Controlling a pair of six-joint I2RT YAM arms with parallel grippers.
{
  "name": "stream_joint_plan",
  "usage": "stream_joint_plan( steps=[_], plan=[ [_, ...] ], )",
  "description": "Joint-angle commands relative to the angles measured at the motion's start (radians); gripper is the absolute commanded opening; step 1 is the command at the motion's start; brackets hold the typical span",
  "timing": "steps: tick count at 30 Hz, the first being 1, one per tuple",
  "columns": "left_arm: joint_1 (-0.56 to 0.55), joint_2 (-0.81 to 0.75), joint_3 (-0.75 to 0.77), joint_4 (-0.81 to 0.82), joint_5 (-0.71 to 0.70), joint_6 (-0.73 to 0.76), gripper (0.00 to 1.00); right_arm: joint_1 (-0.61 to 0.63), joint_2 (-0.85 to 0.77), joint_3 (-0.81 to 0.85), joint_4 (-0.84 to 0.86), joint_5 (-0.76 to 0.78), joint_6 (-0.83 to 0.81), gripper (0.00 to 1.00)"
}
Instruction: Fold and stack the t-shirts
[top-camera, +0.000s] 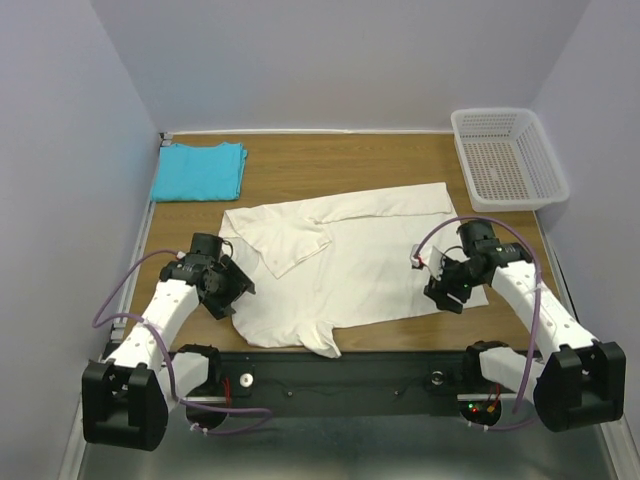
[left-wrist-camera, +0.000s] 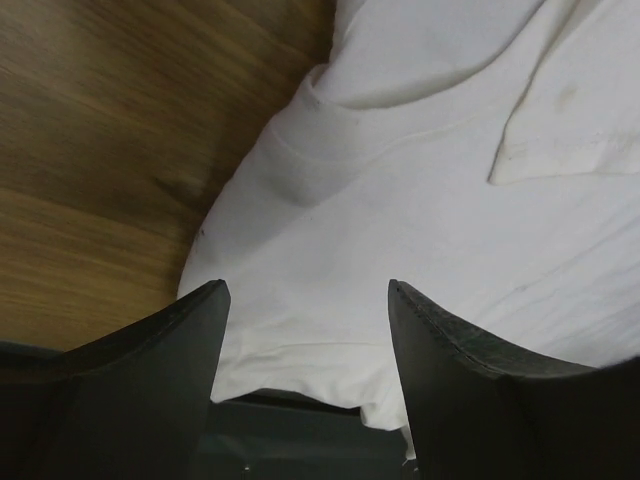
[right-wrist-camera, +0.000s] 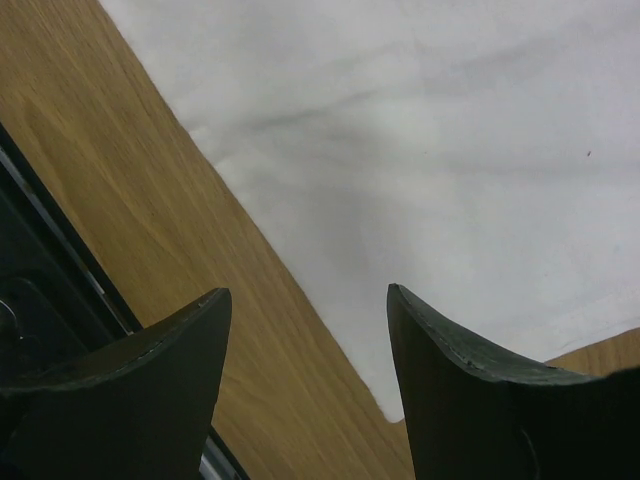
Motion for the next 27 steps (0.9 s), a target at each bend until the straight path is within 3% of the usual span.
stream_joint_plan(
  steps=[1,8,13,14,17,20,23,24,27],
  plan=[
    [-0.029,-0.011,0.047,-0.074,0.037,-0.028,0.75,-0.025,-0.004,0.011,0.005,0.003,-0.015,0.69],
    [-0.092,0.064,0.093,-0.134,0.037,-0.002,0.75,-0.055,0.062,0.056,0.003,-0.108,-0.012,0.69],
    [-0.138,0.107,0.096,-0.136,0.041,-0.006,0.75,-0.053,0.138,0.074,-0.057,-0.249,-0.099,0.69],
    [-0.142,0.131,0.101,-0.086,0.136,0.052,0.73,-0.052,0.170,0.096,-0.087,-0.304,-0.130,0.69],
    [-0.167,0.135,0.137,-0.033,0.184,0.182,0.73,-0.026,0.220,0.132,-0.130,-0.384,-0.171,0.70],
    [-0.175,0.036,0.127,0.085,0.318,0.258,0.72,0.097,0.273,0.178,-0.118,-0.444,-0.103,0.70],
    [-0.175,-0.052,0.121,0.204,0.400,0.278,0.72,0.301,0.329,0.217,-0.072,-0.492,-0.014,0.69],
    [-0.175,-0.103,0.124,0.225,0.397,0.275,0.72,0.395,0.330,0.221,-0.026,-0.503,-0.008,0.69],
    [-0.173,-0.186,0.156,0.257,0.290,0.299,0.73,0.526,0.298,0.214,0.089,-0.471,-0.018,0.73]
  ],
)
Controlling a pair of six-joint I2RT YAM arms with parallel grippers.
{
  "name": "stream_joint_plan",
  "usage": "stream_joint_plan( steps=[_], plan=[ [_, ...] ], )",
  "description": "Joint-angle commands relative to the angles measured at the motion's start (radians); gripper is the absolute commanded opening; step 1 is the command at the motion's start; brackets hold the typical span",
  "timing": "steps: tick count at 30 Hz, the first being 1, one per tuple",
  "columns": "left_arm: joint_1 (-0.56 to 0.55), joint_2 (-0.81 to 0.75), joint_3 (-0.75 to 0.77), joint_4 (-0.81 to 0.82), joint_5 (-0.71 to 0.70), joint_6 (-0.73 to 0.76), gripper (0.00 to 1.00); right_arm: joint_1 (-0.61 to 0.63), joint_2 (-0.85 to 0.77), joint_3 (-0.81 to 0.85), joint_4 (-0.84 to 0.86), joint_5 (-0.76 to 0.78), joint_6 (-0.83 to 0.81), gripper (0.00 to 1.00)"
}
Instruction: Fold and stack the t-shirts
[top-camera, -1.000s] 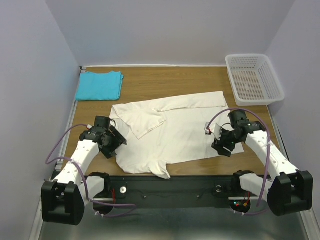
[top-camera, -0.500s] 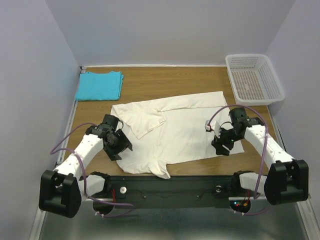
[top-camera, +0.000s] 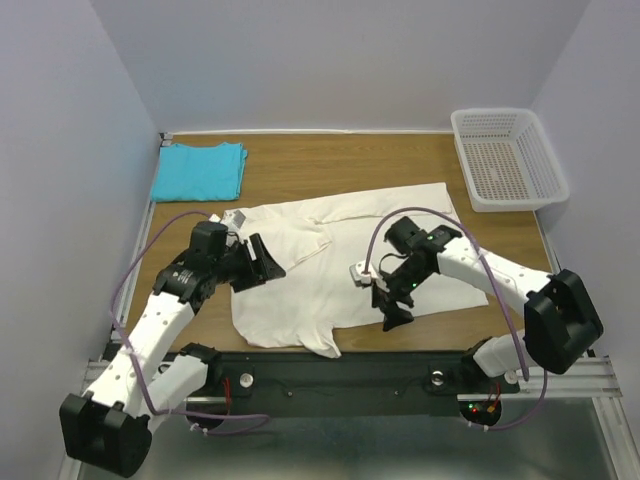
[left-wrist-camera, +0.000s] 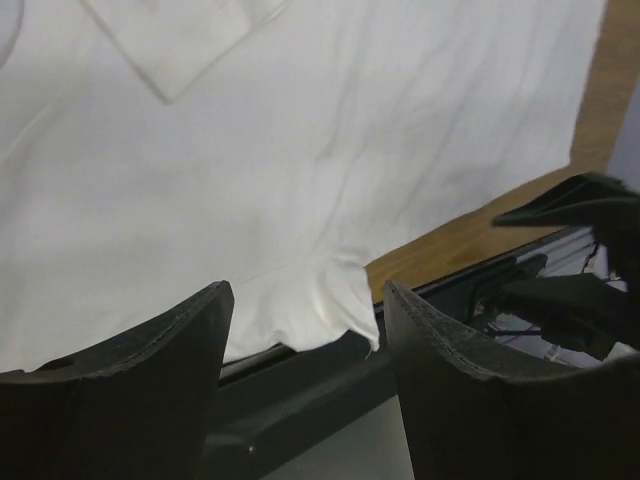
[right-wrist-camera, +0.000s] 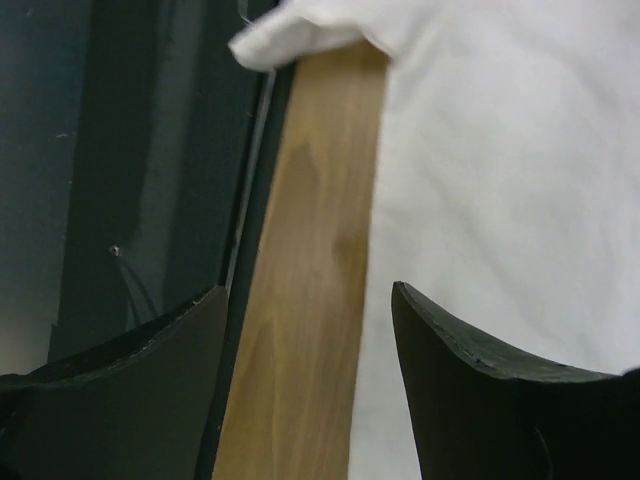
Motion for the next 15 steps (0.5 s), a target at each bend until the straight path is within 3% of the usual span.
stream_joint_plan(
  steps=[1,7,10,15],
  plan=[
    [0.000,-0.093,0.070,0.121,-0.087,0.081,0.75,0.171,-0.046,0.019,0.179,-0.001,-0.025,0.76],
    [0.000,-0.159,0.112,0.161,-0.233,0.073,0.76,0.363,0.083,0.148,0.212,0.152,-0.155,0.86],
    [0.000,-0.173,0.153,0.146,-0.301,0.084,0.76,0.478,0.124,0.176,0.255,0.279,-0.155,0.99],
    [0.001,-0.237,0.200,0.107,-0.399,0.090,0.76,0.565,0.182,0.196,0.338,0.389,-0.133,1.00]
  ],
)
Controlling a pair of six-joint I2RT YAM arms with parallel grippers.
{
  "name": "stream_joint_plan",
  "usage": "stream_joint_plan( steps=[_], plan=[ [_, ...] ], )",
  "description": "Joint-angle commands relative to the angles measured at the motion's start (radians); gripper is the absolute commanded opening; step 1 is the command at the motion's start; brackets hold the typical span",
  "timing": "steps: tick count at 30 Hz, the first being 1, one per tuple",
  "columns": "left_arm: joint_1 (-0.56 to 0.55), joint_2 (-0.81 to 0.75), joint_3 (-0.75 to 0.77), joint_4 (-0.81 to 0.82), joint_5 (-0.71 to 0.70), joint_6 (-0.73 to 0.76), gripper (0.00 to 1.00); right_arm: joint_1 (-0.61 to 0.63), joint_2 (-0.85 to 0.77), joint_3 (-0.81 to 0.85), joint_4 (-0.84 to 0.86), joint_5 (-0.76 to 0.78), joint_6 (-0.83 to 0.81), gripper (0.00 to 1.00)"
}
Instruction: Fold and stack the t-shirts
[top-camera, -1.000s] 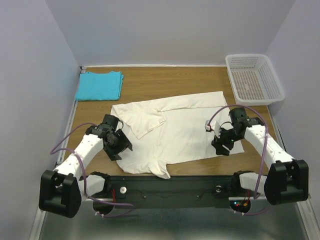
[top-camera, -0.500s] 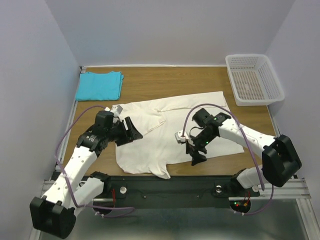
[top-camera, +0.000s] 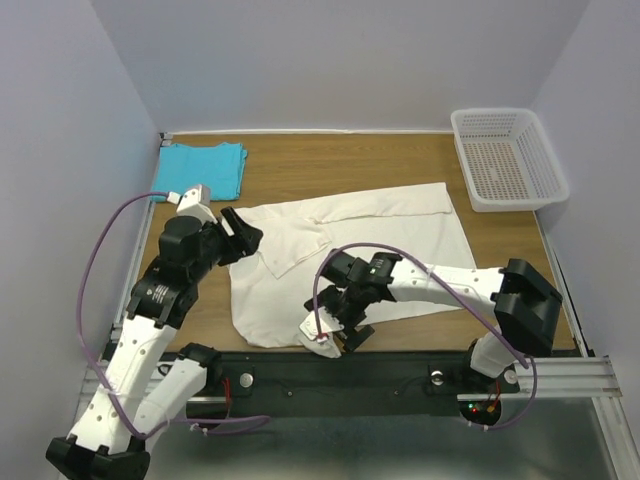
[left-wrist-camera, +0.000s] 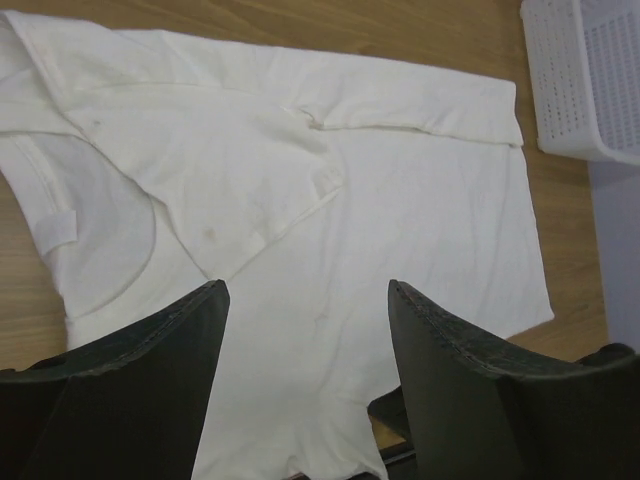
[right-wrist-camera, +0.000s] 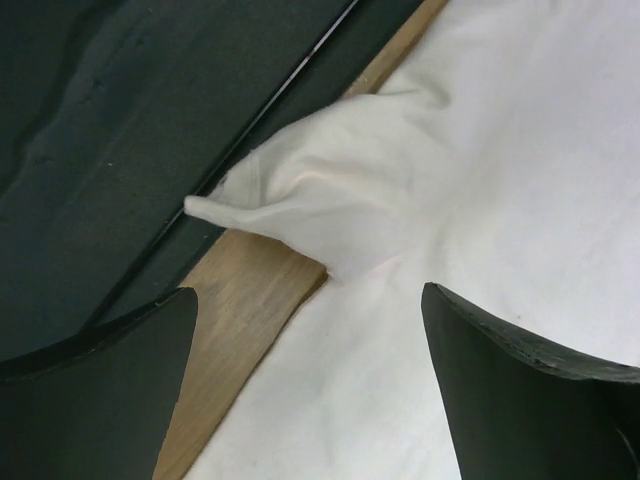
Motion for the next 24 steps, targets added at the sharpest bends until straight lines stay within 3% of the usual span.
stream_joint_plan(
  steps=[1,10,19,20,24],
  plan=[
    [0.001,-0.079,0.058,0.006,-0.100,0.019,0.77,0.051,0.026,0.041,0.097,0.138,-0.006,1.00],
    [0.001,-0.167,0.038,0.003,-0.140,-0.025,0.79,0.168,0.072,-0.011,0.231,0.278,0.057,0.98],
    [0.001,-0.177,0.013,-0.008,-0.132,-0.031,0.79,0.197,0.066,0.000,0.249,0.243,0.187,0.69],
    [0.001,-0.177,0.013,-0.011,-0.134,-0.033,0.79,0.195,0.067,-0.006,0.249,0.238,0.207,0.60],
    [0.001,-0.185,0.003,-0.014,-0.140,-0.033,0.79,0.197,0.060,-0.026,0.249,0.194,0.249,0.45]
  ],
)
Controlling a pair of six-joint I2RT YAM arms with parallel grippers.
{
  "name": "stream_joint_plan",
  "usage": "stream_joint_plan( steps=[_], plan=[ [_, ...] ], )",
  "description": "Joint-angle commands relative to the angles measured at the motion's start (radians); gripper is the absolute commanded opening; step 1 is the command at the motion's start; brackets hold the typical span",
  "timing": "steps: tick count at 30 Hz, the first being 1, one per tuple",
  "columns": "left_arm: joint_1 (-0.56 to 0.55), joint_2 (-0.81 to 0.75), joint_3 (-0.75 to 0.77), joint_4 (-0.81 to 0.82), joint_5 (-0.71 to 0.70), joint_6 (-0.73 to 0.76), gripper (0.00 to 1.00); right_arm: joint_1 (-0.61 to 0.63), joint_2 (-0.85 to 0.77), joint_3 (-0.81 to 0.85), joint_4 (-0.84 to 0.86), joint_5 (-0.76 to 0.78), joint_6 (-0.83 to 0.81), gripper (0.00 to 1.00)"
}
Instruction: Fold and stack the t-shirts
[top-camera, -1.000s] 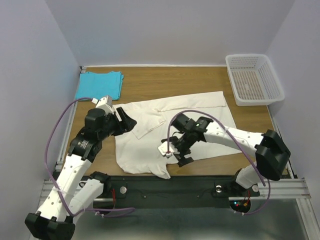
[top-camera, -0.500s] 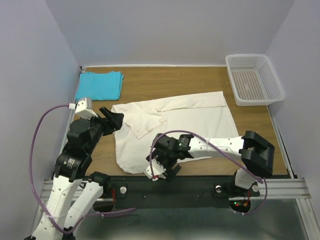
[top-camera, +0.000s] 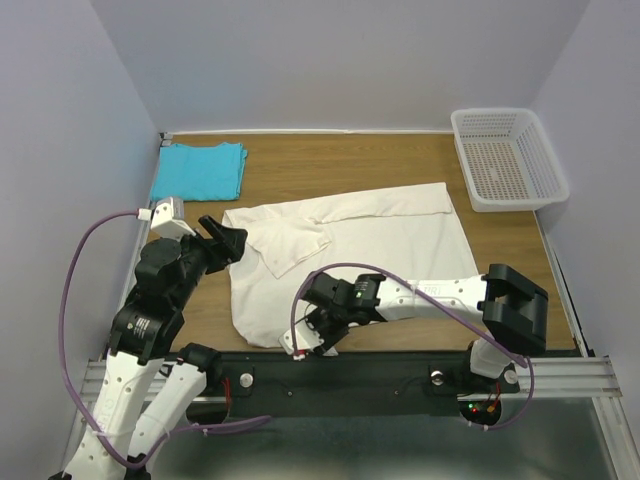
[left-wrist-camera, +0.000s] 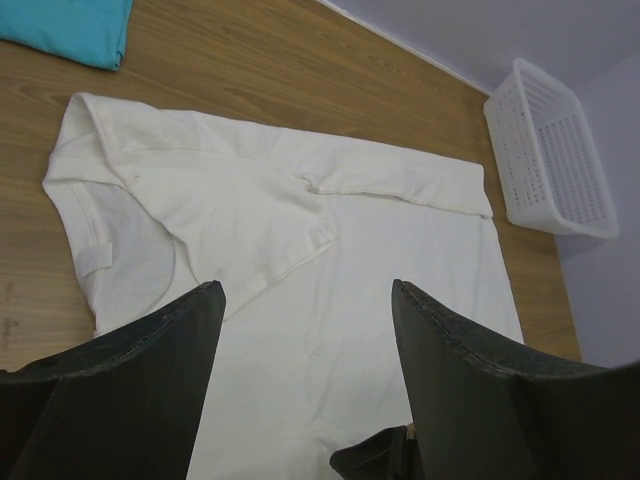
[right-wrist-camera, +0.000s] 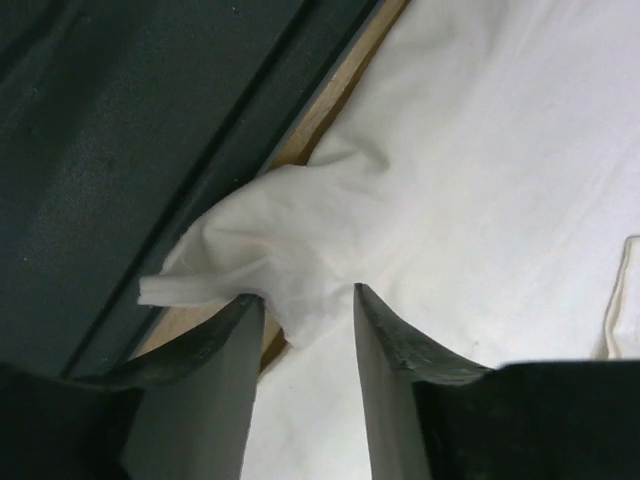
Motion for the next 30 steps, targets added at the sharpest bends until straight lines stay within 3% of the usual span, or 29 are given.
stream_joint_plan(
  steps=[1,2,4,7,12,19,30],
  plan=[
    [0.001,-0.009,-0.011,0.018,-0.014,-0.004,0.79,0.011,-0.010,-0.024,0.039,-0.071,0.078,0.40],
    [0.001,-0.012,-0.013,0.018,-0.013,-0.005,0.79,0.009,-0.013,-0.026,0.039,-0.080,0.086,0.36],
    [0.001,-0.009,-0.020,0.020,-0.011,-0.009,0.79,0.011,-0.011,-0.027,0.039,-0.102,0.114,0.17],
    [0.001,-0.012,-0.029,0.023,-0.005,-0.013,0.79,0.008,-0.013,-0.030,0.042,-0.137,0.144,0.02],
    [0.001,-0.013,-0.033,0.024,-0.003,-0.015,0.79,-0.035,-0.019,-0.039,0.072,-0.183,0.224,0.01],
    [0.001,-0.013,-0.065,0.052,0.012,-0.022,0.79,-0.274,-0.047,-0.044,0.210,-0.258,0.459,0.01],
    [0.001,0.010,-0.095,0.105,0.083,-0.024,0.79,-0.483,0.081,-0.003,0.324,-0.200,0.874,0.01]
  ],
)
